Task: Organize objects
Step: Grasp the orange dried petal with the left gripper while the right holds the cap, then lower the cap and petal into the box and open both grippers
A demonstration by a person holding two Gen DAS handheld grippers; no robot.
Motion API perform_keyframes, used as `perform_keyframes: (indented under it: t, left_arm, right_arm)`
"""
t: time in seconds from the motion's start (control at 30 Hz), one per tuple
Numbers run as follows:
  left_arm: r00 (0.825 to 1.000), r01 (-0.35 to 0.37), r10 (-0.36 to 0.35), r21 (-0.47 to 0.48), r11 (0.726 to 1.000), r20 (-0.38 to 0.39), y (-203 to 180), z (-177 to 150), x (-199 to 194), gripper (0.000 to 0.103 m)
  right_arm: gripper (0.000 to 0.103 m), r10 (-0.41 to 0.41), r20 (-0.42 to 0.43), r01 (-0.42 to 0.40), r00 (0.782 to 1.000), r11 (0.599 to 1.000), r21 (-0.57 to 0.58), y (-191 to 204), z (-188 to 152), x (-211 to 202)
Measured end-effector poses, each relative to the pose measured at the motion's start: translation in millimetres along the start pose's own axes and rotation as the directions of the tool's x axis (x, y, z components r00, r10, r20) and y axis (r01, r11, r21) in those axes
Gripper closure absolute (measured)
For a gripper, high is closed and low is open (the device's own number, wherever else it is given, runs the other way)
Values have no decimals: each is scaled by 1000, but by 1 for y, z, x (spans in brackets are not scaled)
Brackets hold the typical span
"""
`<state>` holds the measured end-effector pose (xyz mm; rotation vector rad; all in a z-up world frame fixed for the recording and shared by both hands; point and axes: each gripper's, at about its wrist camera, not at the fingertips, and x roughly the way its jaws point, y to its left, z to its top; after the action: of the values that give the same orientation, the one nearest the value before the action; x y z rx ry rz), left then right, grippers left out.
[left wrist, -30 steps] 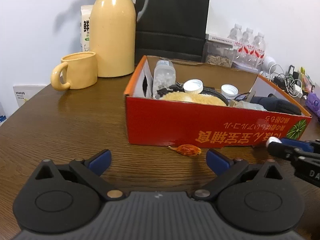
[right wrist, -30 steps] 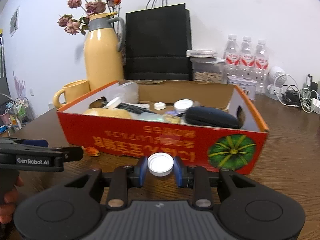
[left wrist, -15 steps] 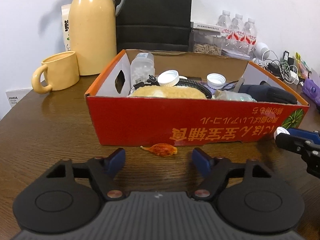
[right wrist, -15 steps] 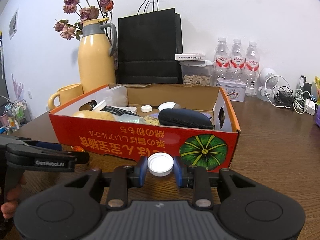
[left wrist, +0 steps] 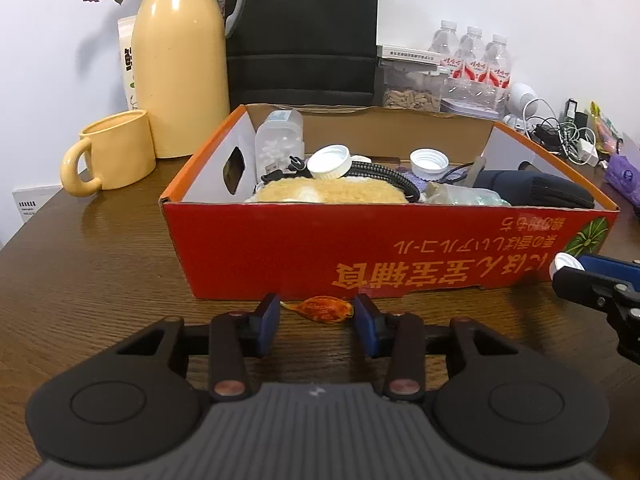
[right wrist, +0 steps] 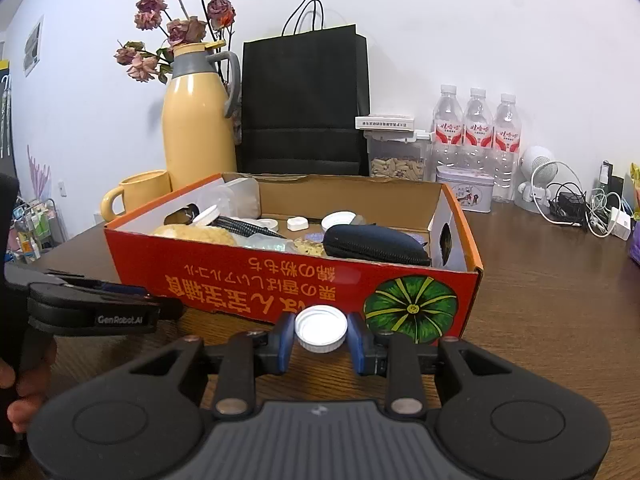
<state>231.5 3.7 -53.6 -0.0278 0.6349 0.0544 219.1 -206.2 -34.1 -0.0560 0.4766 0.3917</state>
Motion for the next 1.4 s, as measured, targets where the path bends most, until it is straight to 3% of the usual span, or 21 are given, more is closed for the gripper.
perform_keyframes:
  t: [0.2,0.53,0.83,1.1,1.4]
  left_arm:
    - [1000,0,0,-9,1000,22,3,-3,-8,61]
    - [989,24,-20,-23,999,146,6,-7,-50,61]
    - [969,90,-83,-19,996,235,-3,31,-68,61]
    - [952,81,-70,-23,996,299,-10,75,-58,61]
    - [953,81,-63,-50,995,296,-12,102,-20,61]
  right_arm:
    - [76,-2,7,2,1000,1000,-6,1,0,-1]
    - [76,15,86,-14,996,1000,-11,7,3,-23]
    - [76,41,146,-41,988,999,-8,16,35,-25]
    - [76,10,187,-7,982,1000,-18,18,76,-2]
    - [76,-31,164,33,986,999,-7,9,98,46]
